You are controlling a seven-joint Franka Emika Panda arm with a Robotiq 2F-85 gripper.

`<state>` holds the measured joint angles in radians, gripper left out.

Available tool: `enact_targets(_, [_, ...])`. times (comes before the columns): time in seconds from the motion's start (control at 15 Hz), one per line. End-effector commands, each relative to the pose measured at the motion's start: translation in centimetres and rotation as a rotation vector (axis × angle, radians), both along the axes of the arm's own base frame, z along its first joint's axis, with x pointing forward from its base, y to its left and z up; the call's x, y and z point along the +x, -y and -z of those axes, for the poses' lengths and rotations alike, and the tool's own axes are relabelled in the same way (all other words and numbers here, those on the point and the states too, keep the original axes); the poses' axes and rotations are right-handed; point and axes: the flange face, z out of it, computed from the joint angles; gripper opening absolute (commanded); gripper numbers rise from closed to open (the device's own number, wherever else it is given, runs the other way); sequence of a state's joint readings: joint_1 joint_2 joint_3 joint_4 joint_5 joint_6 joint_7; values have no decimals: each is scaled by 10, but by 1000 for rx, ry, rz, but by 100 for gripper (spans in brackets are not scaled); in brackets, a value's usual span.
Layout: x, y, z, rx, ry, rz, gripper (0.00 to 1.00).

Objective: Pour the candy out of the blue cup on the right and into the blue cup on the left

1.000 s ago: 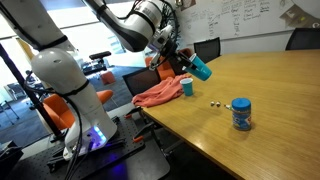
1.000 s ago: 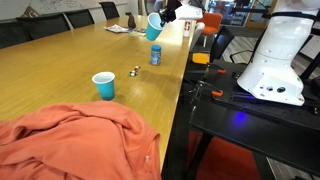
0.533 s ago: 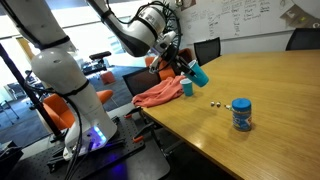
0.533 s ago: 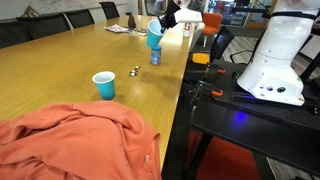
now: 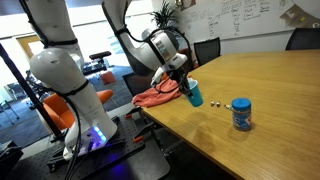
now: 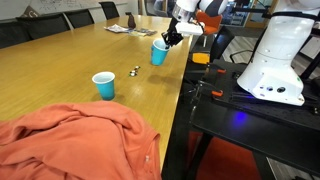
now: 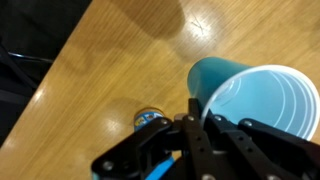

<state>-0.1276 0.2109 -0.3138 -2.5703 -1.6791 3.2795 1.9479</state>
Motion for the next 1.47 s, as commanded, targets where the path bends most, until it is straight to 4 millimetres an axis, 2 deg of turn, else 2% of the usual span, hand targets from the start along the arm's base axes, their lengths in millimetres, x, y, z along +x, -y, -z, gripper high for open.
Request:
enact_targets(0.0, [-4,12,42,24,-87,49,1])
enact_targets(0.33, [-3,32,68,29,-130,149,1])
enact_targets(0.8, [-4,58,81,52,-141,254,1])
enact_targets(0.87, [-4,60,82,56,-141,264,5])
enact_targets(0.93, [-5,61,81,59,-140,266,30])
enact_targets(1.07, [-4,60,76,65,-131,274,34])
enact_targets(1.4, [-10,45,45,93,-81,227,73])
